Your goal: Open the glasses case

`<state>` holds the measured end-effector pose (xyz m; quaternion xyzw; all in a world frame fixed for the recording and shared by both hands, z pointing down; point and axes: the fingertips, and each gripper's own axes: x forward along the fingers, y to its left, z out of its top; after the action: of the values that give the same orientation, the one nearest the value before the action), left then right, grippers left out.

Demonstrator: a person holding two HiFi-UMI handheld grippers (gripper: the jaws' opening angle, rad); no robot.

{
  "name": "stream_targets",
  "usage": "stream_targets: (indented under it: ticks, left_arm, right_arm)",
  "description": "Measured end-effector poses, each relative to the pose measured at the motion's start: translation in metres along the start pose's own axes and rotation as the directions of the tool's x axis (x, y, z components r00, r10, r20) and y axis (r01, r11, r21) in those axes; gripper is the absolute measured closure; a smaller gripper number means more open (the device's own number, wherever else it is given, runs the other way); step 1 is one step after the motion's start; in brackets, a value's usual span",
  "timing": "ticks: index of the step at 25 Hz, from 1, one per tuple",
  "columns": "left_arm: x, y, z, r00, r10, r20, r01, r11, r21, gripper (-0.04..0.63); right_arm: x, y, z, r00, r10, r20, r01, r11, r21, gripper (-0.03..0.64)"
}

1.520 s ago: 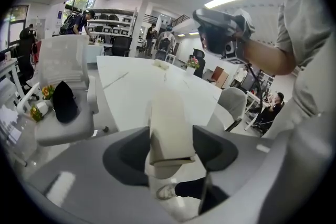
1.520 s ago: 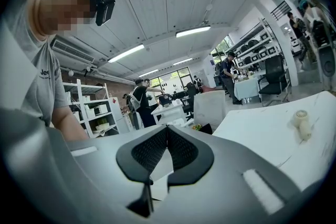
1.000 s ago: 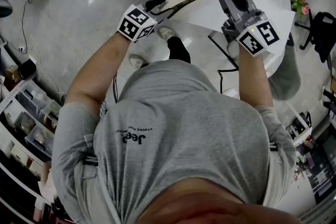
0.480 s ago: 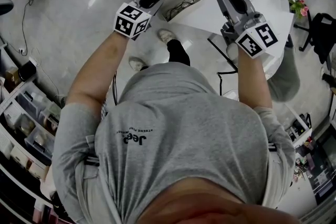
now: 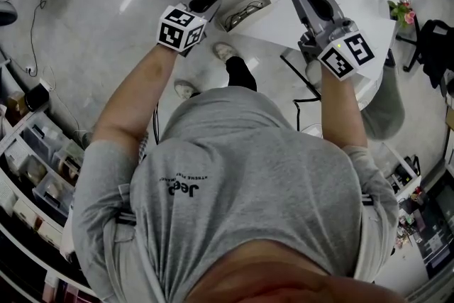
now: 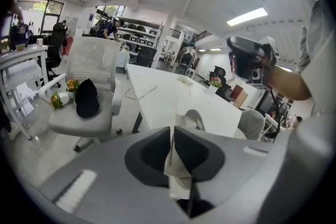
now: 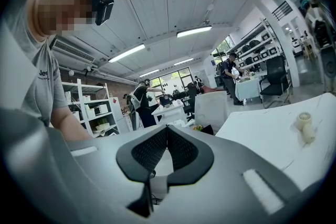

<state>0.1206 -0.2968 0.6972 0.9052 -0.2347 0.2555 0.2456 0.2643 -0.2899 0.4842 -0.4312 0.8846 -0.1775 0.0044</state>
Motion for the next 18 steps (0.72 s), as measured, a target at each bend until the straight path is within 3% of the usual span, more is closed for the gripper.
stream_targets:
  ticks: [6, 11, 15, 18]
  left_arm:
    - [-0.010, -0.011, 0.009, 0.998, -0.043, 0.040, 0.044, 0.999, -0.004, 0.511]
    - [-0.036, -0.018, 0.034, 0.991, -0.034, 0.131, 0.037, 0.999, -0.017, 0.479]
    - [-0.084, -0.024, 0.061, 0.970, -0.004, 0.244, 0.008, 1.000, -0.018, 0.477]
    - [-0.134, -0.021, 0.079, 0.943, 0.046, 0.331, -0.039, 0.999, -0.028, 0.479]
  right_arm:
    - [0.004, 0.007, 0.004, 1.000, 0.009, -0.002, -0.009, 1.000, -0.010, 0.612]
    - [0.010, 0.017, 0.018, 0.999, 0.035, 0.002, -0.035, 0.999, -0.035, 0.612]
    - [0.021, 0.038, 0.035, 0.997, 0.074, 0.003, -0.074, 0.995, -0.063, 0.612]
    - [0.037, 0.063, 0.050, 0.993, 0.121, 0.003, -0.120, 0.988, -0.093, 0.612]
